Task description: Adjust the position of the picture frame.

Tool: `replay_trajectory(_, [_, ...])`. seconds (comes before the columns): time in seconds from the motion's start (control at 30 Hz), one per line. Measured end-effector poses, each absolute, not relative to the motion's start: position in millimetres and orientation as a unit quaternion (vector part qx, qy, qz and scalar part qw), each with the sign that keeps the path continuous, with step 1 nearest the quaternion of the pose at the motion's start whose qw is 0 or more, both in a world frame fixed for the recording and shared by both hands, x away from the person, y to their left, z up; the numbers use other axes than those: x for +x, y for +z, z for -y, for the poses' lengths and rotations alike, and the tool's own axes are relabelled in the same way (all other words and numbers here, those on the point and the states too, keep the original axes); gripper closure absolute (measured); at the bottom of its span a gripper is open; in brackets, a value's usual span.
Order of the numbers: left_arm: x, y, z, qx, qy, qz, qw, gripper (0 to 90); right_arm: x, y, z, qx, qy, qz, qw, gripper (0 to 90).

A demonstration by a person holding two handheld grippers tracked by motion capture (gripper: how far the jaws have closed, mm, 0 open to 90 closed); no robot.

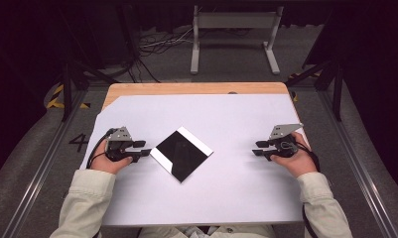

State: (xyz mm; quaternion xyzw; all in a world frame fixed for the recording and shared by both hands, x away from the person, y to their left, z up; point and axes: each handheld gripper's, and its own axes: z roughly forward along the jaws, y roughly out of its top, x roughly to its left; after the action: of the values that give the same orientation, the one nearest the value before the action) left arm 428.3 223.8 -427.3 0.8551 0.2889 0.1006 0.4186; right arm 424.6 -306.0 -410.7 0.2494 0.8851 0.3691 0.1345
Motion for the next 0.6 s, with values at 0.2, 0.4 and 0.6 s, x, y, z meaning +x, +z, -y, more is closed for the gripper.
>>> replay_trajectory(0.2, [431, -426, -223, 0.854, 0.100, -0.304, 0.411, 50.3, 422, -410, 310, 0.262, 0.370, -0.881, 0.136, 64.3])
replay_trajectory(0.4, [434, -426, -222, 0.849, 0.106, -0.316, 0.410, 56.1, 421, -411, 313, 0.279, 0.368, -0.875, 0.146, 65.0])
replay_trajectory(0.6, [438, -428, -222, 0.837, 0.112, -0.334, 0.418, 71.8, 416, -408, 319, 0.298, 0.376, -0.865, 0.145, 72.2])
